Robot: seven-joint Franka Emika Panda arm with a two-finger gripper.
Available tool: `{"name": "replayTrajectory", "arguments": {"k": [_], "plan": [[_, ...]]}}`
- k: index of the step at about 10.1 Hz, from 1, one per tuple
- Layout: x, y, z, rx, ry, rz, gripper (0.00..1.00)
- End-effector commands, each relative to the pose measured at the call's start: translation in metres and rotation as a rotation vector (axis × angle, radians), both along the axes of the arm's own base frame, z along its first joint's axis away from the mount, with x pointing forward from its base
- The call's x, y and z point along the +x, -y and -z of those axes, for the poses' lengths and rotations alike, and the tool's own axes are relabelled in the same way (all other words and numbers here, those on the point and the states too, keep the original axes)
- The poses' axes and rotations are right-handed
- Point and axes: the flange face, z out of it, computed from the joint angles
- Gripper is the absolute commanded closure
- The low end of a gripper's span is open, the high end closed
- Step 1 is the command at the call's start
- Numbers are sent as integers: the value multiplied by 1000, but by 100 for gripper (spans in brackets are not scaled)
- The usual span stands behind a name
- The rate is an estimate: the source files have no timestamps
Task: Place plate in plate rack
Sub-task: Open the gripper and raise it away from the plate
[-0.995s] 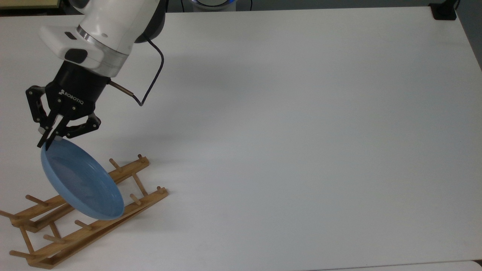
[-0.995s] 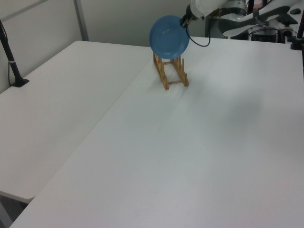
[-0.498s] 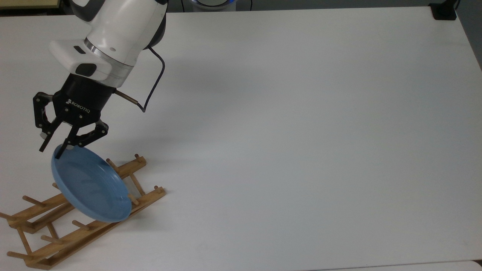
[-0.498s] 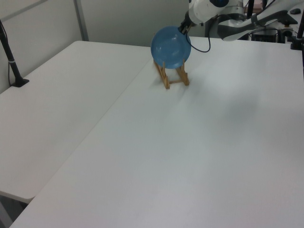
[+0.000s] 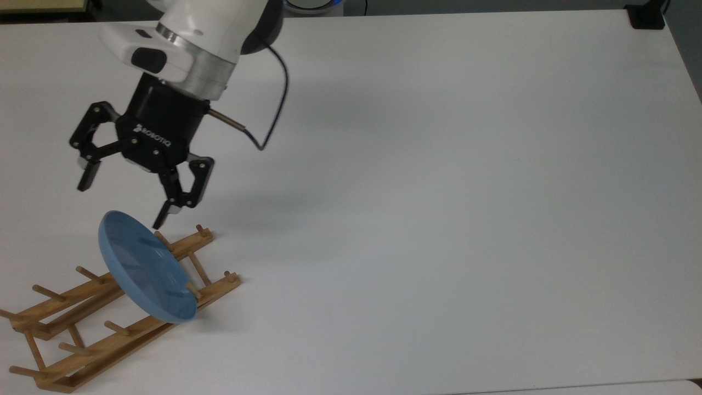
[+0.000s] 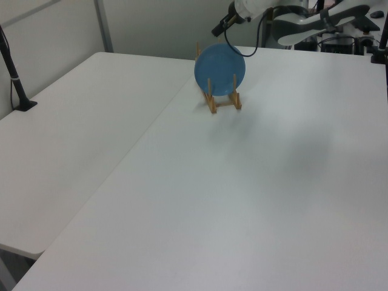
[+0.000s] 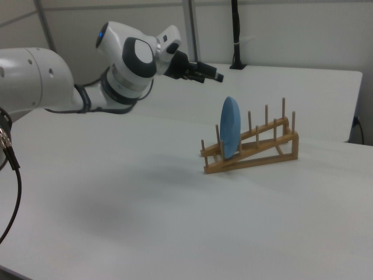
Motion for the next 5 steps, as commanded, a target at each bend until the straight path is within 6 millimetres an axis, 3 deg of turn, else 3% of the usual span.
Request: {"name": "replayTrajectory", "arguments": {"k": [1,3,5], "plan": [[-14,-59,-1,172,-93,91,0],[-39,-98,-11,269,-293,88,0],[-78,-114,-32,390,-549,38,0]]}}
